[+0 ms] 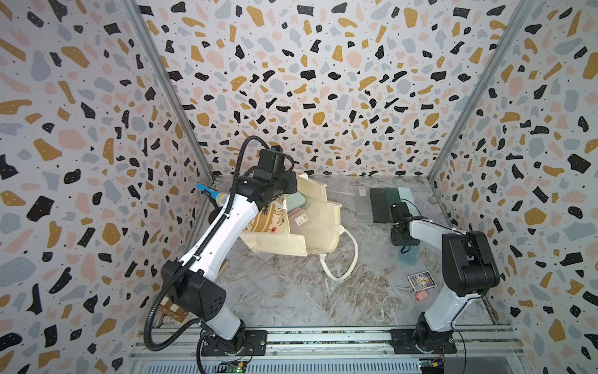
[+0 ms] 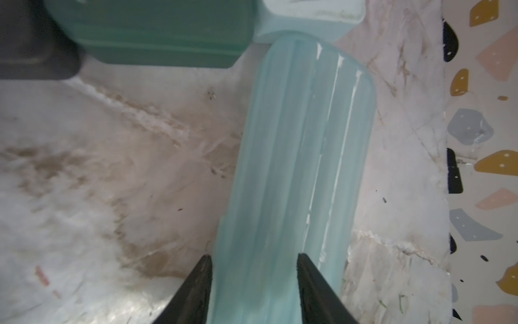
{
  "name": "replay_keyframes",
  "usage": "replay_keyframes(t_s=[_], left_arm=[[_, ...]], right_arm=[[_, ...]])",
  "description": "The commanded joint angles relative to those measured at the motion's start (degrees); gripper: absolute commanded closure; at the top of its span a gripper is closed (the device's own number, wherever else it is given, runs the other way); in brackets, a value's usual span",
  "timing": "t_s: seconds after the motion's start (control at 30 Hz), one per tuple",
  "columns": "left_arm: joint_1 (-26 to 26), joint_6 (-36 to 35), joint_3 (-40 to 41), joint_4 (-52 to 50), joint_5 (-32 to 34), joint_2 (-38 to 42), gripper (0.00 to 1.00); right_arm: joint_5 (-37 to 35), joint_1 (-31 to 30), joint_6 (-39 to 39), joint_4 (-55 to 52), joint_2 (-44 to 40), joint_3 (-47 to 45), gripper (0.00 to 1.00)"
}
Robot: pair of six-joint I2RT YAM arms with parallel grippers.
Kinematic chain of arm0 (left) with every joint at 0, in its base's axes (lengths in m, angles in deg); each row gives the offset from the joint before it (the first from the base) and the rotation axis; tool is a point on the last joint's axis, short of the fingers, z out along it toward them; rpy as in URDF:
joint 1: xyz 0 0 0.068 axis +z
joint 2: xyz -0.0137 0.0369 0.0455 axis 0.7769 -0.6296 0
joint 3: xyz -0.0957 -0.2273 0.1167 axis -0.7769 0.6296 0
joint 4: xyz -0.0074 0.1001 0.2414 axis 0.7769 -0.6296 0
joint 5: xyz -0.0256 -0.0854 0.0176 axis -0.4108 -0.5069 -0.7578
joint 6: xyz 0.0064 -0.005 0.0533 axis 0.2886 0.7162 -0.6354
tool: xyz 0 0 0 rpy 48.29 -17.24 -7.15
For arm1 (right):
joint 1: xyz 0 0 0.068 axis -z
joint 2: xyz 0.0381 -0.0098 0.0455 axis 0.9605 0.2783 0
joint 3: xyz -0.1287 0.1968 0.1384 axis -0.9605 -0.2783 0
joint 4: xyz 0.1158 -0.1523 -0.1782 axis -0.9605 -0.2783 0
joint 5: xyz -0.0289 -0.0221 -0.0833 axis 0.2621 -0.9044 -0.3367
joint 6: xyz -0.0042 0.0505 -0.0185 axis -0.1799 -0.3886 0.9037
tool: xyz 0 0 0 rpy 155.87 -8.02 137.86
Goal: Take out the pencil case from the canvas bag
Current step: Place the pencil case at the center of the board.
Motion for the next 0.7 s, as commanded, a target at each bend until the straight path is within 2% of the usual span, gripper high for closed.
replay_keyframes(t_s=[0.0, 0.13, 0.27, 0.33, 0.67], left_arm=[[-0.08, -0.33, -0.19, 4.25, -0.74, 3.35, 1.0], [-0.15, -0.53, -0.58, 4.15, -3.2, 3.05, 1.0], [-0.66, -2.15, -2.19, 4.78, -11.25, 1.87, 1.0], [-1.12, -2.64, -2.6, 4.94, -13.24, 1.46, 1.0], [-1.74, -3.7, -2.44, 4.68, -12.59, 1.28, 1.0]], right_arm=[[-1.63, -0.65, -0.63, -2.19, -3.07, 0.32, 0.44], [-1.65, -3.62, -5.75, -4.63, -8.32, -0.92, 0.4], [1.32, -6.21, -11.55, -4.46, -14.0, -6.18, 0.39], [2.14, -6.12, -14.44, -3.7, -16.02, -8.77, 0.39], [2.21, -5.77, -14.74, -3.41, -12.74, -10.4, 0.38]])
